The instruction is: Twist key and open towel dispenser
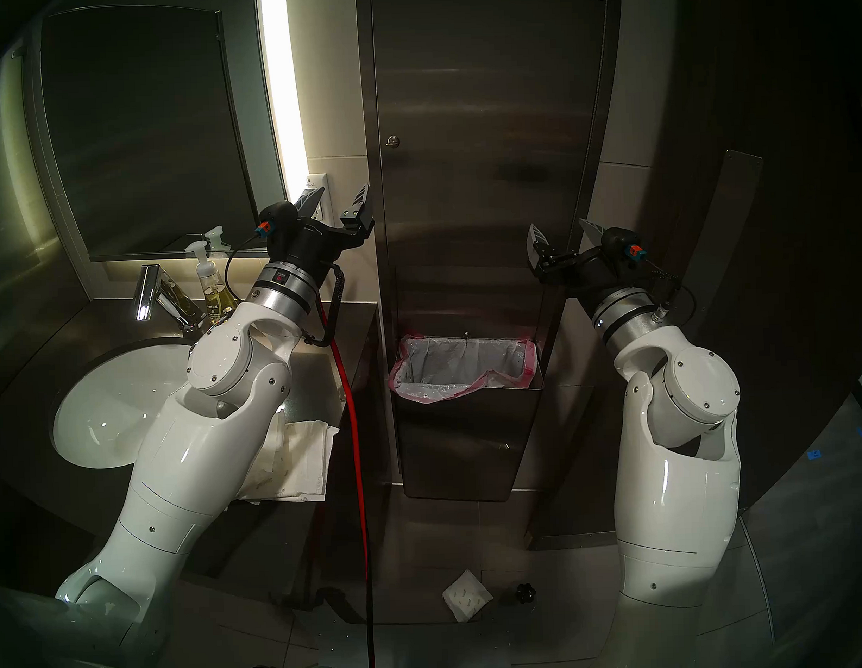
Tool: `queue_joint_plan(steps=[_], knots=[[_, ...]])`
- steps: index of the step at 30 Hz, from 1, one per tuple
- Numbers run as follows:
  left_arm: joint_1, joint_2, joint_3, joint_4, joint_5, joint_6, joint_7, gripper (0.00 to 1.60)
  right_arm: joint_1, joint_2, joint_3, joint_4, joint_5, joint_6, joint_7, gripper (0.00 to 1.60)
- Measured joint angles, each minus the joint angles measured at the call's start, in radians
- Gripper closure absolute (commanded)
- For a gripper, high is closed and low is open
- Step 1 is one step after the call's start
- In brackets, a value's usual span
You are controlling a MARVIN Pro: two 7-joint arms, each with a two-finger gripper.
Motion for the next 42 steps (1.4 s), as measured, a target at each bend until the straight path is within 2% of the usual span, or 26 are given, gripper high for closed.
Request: queue_joint_plan(steps=[11, 27, 42], knots=[[-0.009, -0.004, -0.014, 0.033, 0.050, -0.004, 0.043, 0.00, 0.000, 0.001, 0.000, 0.000, 0.000, 0.000, -0.001, 0.00], [-0.022, 0.064, -0.106, 0.055, 0.085, -0.007, 0.065, 0.00, -0.001, 0.001, 0.000, 0.001, 0.000, 0.000, -0.002, 0.00], [-0.019, 0.097, -0.136, 0.055, 0.092, -0.002, 0.068, 0.00, -0.001, 0.002, 0.000, 0.001, 0.001, 0.000, -0.002, 0.00]])
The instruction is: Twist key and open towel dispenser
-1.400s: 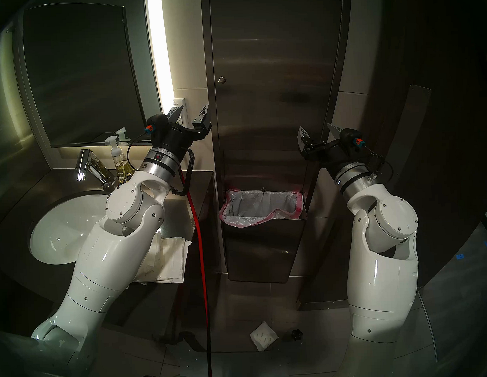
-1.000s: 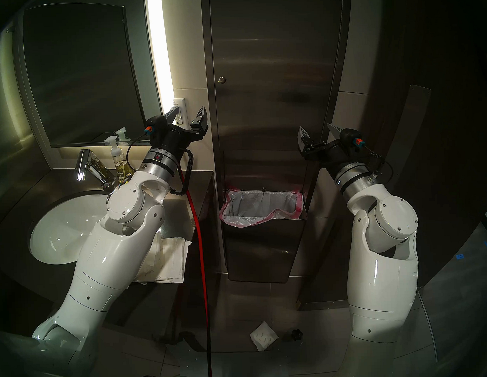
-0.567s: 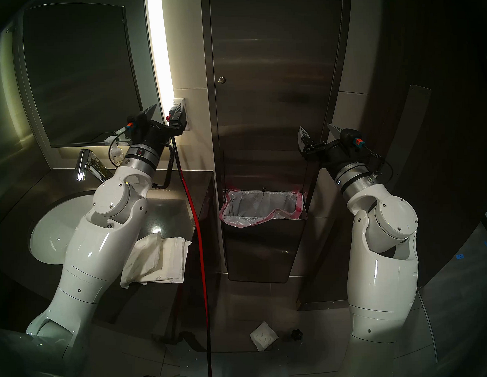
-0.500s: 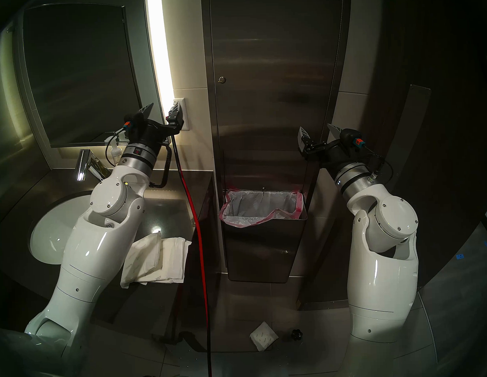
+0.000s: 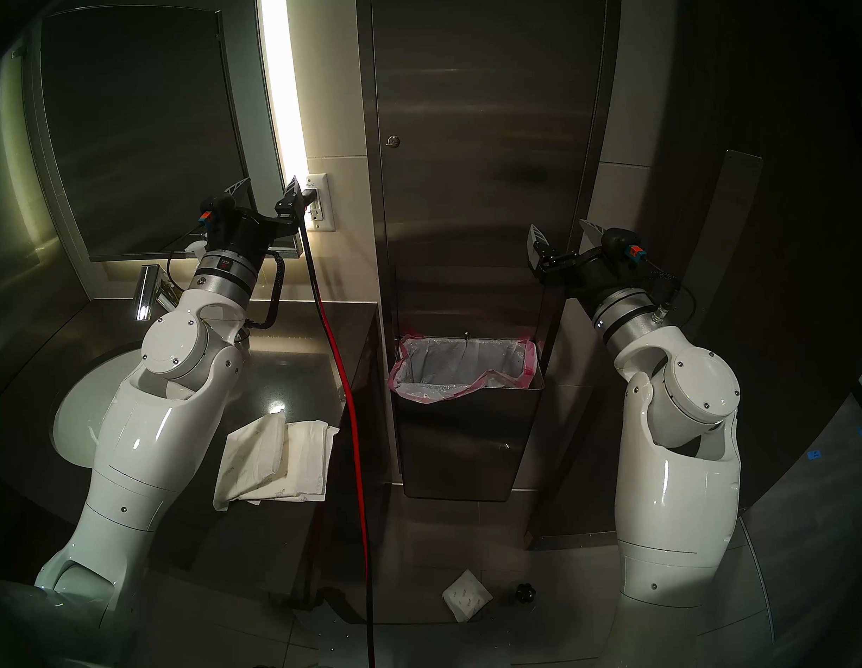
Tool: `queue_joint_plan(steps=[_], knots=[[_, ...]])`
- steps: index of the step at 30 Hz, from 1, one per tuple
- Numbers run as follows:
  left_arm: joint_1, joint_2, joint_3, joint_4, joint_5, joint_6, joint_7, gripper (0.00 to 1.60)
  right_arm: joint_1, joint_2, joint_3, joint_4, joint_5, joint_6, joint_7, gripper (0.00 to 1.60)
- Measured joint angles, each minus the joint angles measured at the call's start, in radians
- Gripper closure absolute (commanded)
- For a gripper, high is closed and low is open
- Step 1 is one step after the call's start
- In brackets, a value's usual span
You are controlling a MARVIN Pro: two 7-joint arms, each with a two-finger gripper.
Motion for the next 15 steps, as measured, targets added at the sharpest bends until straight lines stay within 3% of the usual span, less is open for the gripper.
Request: queue_joint_plan(steps=[15], knots=[[0.001, 0.009, -0.001, 0.000, -0.015, 0.001, -0.006, 0.00, -0.001, 0.010, -0.022, 0.009, 0.010, -0.011, 0.033, 0.00]])
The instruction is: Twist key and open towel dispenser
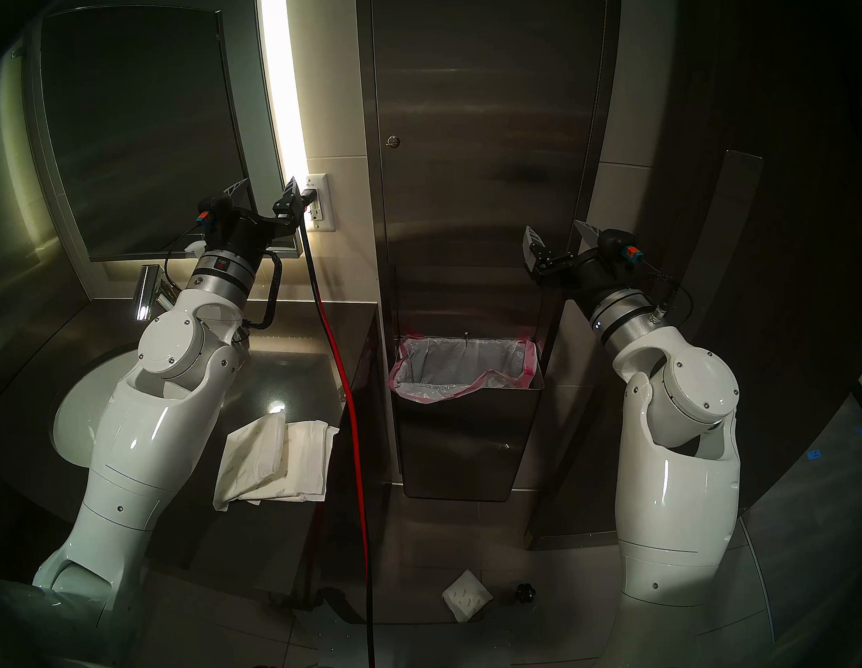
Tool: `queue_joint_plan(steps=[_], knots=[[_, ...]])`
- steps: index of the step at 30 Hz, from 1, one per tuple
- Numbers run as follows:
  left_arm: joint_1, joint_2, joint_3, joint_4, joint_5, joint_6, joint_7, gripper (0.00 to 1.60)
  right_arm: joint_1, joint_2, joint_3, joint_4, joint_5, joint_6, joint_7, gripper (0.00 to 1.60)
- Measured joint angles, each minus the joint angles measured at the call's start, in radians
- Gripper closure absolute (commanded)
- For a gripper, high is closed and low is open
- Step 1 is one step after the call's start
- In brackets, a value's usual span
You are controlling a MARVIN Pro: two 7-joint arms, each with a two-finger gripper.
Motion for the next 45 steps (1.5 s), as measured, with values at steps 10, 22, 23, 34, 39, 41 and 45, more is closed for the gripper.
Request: queue_joint_plan(steps=[10, 22, 23, 34, 39, 41, 45], knots=[[0.000, 0.003, 0.000, 0.000, -0.002, 0.000, 0.002, 0.00, 0.025, 0.015, -0.093, 0.024, -0.044, -0.062, 0.030, 0.00], [0.000, 0.006, 0.001, 0.000, -0.002, 0.000, 0.003, 0.00, 0.141, 0.042, -0.215, 0.120, -0.143, -0.118, 0.014, 0.00], [0.000, 0.006, 0.001, 0.000, -0.002, 0.000, 0.003, 0.00, 0.149, 0.045, -0.223, 0.125, -0.151, -0.122, 0.012, 0.00], [0.001, 0.007, 0.001, 0.000, -0.002, 0.000, 0.003, 0.00, 0.257, 0.093, -0.338, 0.189, -0.328, -0.197, -0.005, 0.00], [0.001, 0.007, 0.001, 0.000, -0.002, 0.000, 0.003, 0.00, 0.300, 0.114, -0.380, 0.213, -0.415, -0.234, -0.006, 0.00], [0.001, 0.007, 0.001, 0.000, -0.002, 0.000, 0.003, 0.00, 0.318, 0.122, -0.395, 0.223, -0.453, -0.248, -0.006, 0.00], [0.001, 0.007, 0.001, 0.000, -0.002, 0.000, 0.003, 0.00, 0.357, 0.138, -0.422, 0.242, -0.531, -0.276, -0.006, 0.00]])
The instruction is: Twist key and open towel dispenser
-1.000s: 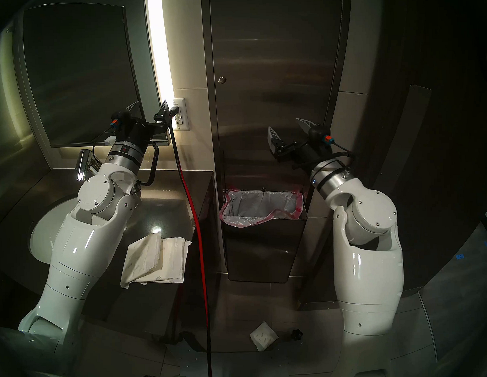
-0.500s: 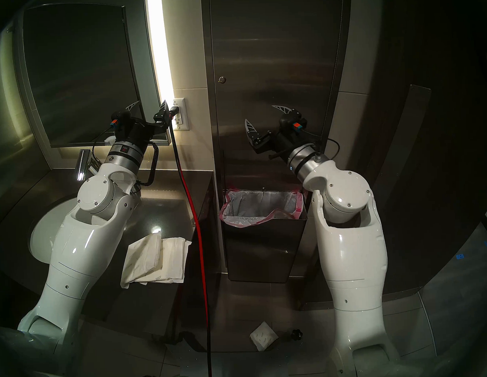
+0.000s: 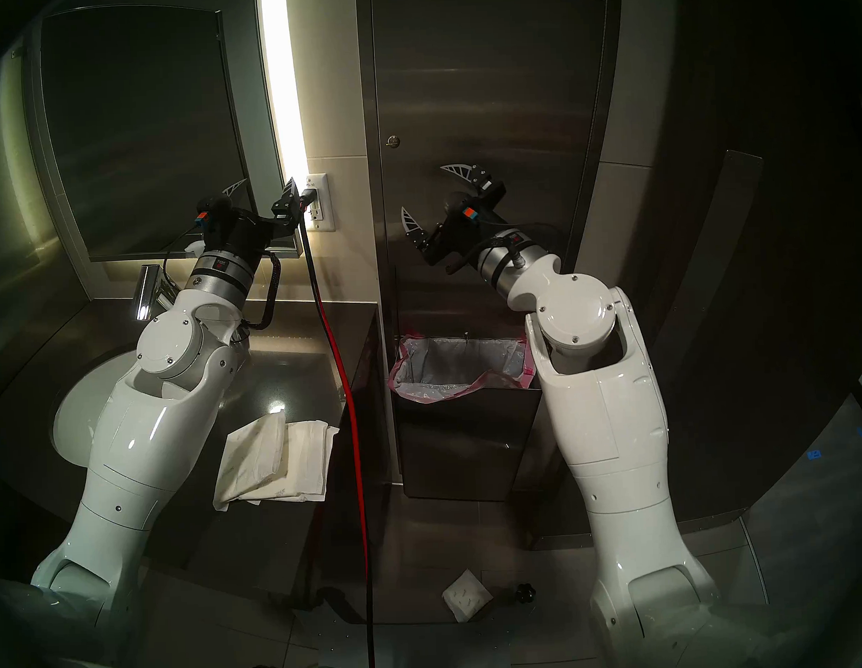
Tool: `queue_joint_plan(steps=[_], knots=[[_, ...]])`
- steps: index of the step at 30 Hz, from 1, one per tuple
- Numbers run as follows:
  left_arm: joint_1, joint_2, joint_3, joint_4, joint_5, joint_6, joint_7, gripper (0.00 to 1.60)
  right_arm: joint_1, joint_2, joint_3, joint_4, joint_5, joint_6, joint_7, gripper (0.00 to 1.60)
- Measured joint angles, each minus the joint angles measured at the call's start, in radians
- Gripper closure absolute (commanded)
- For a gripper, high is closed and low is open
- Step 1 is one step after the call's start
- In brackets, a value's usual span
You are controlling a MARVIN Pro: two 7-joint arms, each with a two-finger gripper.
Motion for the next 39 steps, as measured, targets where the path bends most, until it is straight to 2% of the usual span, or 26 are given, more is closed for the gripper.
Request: queue_joint_plan(steps=[5, 9, 17, 25, 39], knots=[[0.000, 0.000, 0.000, 0.000, 0.000, 0.000, 0.000, 0.00, 0.041, 0.018, -0.023, 0.023, -0.086, -0.028, 0.003, 0.00], [0.000, 0.000, 0.000, 0.000, 0.000, 0.000, 0.000, 0.00, 0.089, 0.035, -0.046, 0.053, -0.188, -0.060, 0.007, 0.00], [0.000, 0.000, 0.000, 0.000, 0.000, 0.000, 0.000, 0.00, 0.162, 0.039, -0.086, 0.114, -0.326, -0.100, 0.010, 0.00], [0.000, -0.001, 0.000, 0.000, 0.000, 0.000, 0.000, 0.00, 0.236, 0.007, -0.119, 0.191, -0.447, -0.129, 0.006, 0.00], [0.000, -0.001, 0.000, 0.000, 0.000, 0.000, 0.000, 0.00, 0.361, -0.064, -0.150, 0.318, -0.595, -0.135, -0.020, 0.00]])
